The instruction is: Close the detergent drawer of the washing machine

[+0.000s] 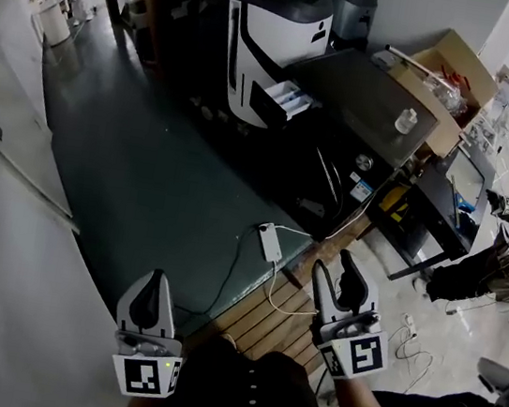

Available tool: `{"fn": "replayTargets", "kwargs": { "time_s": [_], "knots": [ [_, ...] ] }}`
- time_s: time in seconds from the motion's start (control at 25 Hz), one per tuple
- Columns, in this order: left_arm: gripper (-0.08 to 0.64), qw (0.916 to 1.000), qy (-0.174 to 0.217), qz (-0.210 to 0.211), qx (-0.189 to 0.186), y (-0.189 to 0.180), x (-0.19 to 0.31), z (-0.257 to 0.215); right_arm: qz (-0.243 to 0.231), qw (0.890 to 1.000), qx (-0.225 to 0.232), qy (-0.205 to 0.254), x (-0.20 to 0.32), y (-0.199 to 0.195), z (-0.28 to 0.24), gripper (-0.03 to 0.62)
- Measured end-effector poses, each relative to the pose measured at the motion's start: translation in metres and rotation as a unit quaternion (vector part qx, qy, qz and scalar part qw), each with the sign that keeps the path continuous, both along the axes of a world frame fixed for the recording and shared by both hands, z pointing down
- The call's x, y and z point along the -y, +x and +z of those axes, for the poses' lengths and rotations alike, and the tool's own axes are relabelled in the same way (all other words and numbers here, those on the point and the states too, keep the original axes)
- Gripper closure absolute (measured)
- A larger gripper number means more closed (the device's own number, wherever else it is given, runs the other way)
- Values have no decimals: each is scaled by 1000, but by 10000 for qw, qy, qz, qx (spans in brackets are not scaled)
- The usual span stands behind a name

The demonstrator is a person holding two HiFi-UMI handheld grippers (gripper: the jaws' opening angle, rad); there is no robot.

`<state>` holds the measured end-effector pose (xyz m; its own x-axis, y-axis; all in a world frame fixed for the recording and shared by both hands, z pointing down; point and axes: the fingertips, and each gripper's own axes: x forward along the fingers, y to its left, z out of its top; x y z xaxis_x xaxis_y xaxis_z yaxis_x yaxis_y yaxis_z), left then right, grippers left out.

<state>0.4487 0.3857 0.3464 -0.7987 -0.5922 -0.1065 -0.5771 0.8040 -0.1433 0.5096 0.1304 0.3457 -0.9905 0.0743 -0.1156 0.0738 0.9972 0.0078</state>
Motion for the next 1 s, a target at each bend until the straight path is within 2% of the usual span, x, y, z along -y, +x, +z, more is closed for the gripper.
{"fn": "replayTargets", "kwargs": {
  "time_s": [0.2,0.48,0.56,0.76,1.0],
  "knots": [
    [546,10000,46,7,-48,-25,-13,-15,-18,9999,91,-81,-14,-25,-25,408],
    [546,9994,120,-58,-310,-56,-14,-6,-34,9999,-141,11,-15,-64,-17,416],
    [546,9997,84,-84,-219,-70,-14,-5,-87,9999,-126,-9,-14,-80,-13,416],
    [547,9995,27,-256,-173,-111,-14,-5,-204,9996,-172,-106,-9,-128,-3,417],
    [548,9992,-82,-347,-201,-177,1,-7,-234,9994,-209,-159,10,-197,2,423]
  ]
}}
